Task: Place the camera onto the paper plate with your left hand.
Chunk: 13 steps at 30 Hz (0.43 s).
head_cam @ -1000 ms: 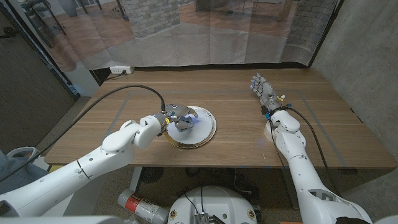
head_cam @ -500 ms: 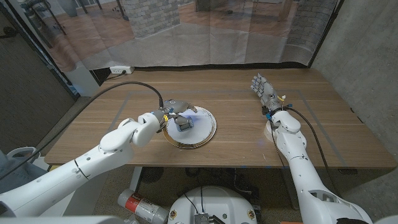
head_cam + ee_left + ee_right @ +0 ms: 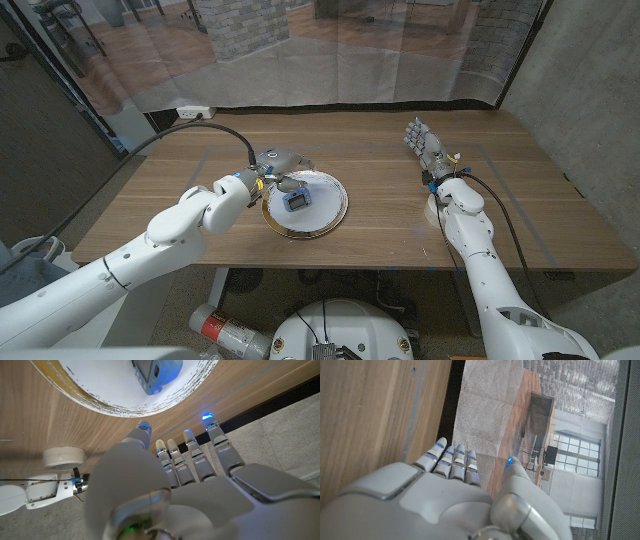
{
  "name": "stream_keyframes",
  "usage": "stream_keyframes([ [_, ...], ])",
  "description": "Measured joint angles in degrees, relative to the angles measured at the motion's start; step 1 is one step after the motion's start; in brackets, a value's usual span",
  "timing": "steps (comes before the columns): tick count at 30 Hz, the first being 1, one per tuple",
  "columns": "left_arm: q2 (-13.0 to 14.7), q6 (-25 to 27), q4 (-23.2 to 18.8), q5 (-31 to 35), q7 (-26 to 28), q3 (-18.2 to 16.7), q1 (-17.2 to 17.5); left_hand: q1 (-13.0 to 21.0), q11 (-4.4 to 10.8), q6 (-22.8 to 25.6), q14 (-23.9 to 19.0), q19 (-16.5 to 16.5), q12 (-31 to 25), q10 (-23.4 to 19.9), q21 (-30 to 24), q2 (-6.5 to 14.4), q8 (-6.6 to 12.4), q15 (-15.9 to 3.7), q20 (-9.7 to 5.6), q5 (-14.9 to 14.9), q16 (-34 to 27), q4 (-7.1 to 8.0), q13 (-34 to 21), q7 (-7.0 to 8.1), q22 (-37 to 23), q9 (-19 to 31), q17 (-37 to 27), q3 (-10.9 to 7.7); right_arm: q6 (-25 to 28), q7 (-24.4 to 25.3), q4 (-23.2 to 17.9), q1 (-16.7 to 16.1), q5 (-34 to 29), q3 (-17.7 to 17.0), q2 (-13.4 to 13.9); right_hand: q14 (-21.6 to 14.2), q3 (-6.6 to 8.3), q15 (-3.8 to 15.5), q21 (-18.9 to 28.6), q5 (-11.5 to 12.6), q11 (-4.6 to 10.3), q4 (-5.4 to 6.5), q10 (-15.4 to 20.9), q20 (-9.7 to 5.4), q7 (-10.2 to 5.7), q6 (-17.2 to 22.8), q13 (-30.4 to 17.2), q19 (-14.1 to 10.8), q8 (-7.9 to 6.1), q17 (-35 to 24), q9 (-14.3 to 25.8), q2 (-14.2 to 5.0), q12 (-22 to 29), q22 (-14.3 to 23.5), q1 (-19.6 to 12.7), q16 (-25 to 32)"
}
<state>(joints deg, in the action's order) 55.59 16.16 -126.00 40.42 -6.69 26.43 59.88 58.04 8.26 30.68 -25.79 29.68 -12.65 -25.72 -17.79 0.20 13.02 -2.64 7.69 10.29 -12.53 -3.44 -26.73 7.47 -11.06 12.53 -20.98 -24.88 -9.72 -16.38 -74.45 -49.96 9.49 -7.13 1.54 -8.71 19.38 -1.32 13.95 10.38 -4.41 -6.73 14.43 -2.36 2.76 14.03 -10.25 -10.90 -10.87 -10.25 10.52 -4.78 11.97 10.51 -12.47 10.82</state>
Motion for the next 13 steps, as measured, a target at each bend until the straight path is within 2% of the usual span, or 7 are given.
stream_keyframes([
  [5, 0.3, -1.1, -0.7, -2.8, 1.8, -2.6, 1.6, -0.9, 0.55, 2.7, -3.1, 0.6, -0.8, -3.1, -0.3, 0.9, 0.99, -0.08, -0.62, 0.0, -0.9, 0.39, 0.5, -0.11, 0.0, -0.3, 0.5, -0.38, 0.0, 0.0, -0.2, -0.1, 0.0, 0.0, 0.0, 0.0, 0.00, 0.00, 0.0, 0.0, 0.00, 0.00, 0.0, 0.00, 0.00, 0.0, 0.0, 0.0, 0.00, 0.0, 0.0, 0.00, 0.0, 0.0, 0.0, 0.0],
  [13, 0.5, -2.0, -1.4, -5.2, 3.9, -4.7, 3.1, -1.1, 0.75, 3.3, -3.2, 1.2, -0.8, -3.9, -0.3, 1.1, 0.99, -0.16, -0.63, 0.0, -0.9, 0.61, 0.7, -0.11, 0.0, -0.3, 0.5, -0.16, 0.2, 0.1, -0.6, -0.4, 0.0, 0.1, 0.1, 0.0, 0.00, 0.00, 0.0, 0.0, 0.00, 0.00, 0.0, 0.00, 0.00, 0.0, 0.0, 0.0, 0.00, 0.0, 0.0, 0.00, 0.0, 0.0, 0.0, 0.0],
])
